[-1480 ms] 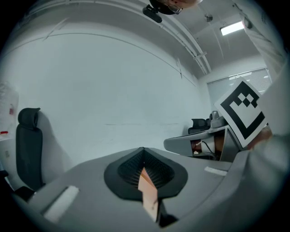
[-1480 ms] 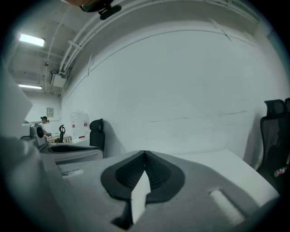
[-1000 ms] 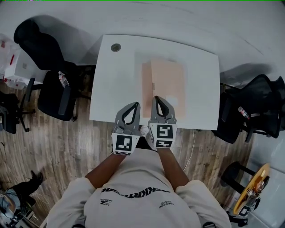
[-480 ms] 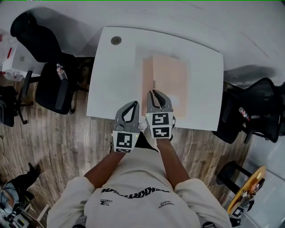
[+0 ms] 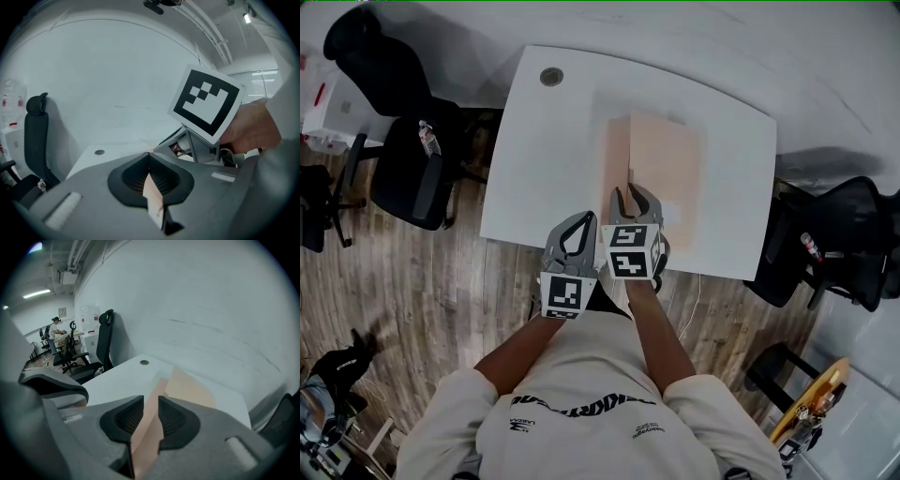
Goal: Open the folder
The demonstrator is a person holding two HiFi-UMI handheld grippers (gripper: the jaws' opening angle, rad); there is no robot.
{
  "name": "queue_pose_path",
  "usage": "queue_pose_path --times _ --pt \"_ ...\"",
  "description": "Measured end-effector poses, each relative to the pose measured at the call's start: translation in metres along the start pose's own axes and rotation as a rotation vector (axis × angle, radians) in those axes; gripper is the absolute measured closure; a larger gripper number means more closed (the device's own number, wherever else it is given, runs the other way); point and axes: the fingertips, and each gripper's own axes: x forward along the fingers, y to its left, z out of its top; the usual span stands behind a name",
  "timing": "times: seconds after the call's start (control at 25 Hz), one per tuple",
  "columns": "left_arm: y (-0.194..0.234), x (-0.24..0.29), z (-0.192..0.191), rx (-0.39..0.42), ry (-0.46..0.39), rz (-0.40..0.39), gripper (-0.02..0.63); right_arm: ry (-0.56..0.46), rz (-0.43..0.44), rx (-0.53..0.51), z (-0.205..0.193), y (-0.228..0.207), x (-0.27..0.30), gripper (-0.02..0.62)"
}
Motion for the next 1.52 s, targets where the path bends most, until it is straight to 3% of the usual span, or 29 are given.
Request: queue_pose_path --times 0.44,1.52 --pt "-0.006 0.006 -0.015 0.002 0.025 -0.013 0.615 0.054 -0.047 -0.043 -0.015 -0.009 0.012 0.503" --pt "-0.044 0.031 -0.053 0.016 0.132 -0.101 0.615 -0.086 -0.136 0.011 0.003 -0.057 -0.037 0.568"
